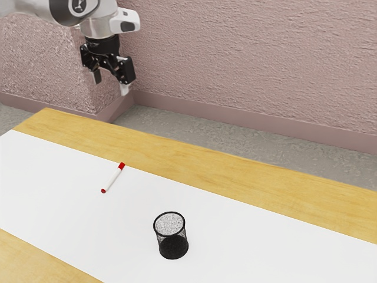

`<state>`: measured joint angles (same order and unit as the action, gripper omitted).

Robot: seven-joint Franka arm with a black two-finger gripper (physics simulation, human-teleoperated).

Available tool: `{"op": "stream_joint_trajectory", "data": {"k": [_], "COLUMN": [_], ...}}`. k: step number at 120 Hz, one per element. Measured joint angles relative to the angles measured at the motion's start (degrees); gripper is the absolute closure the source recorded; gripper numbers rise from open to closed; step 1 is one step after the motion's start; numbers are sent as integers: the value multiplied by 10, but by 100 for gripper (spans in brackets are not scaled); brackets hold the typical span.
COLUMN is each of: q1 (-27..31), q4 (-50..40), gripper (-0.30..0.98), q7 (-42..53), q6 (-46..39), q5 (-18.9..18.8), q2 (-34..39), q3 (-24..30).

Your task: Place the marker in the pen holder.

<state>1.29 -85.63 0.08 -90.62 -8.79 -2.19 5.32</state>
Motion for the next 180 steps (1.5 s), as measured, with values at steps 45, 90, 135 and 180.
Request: {"op": "stream_joint_trajectory", "data": {"k": [45, 90, 135, 180], "q1": [15, 101, 132, 161], "q4": [-27, -127, -125, -44], "gripper": [0, 0, 0, 0], "q7": [-17, -13, -8, 2], "q6": [-1, -177, -227, -277], "q5": [20, 33, 34, 33], "q2": [-2, -124, -171, -301], "q3": [-34, -49, -49, -43]}}
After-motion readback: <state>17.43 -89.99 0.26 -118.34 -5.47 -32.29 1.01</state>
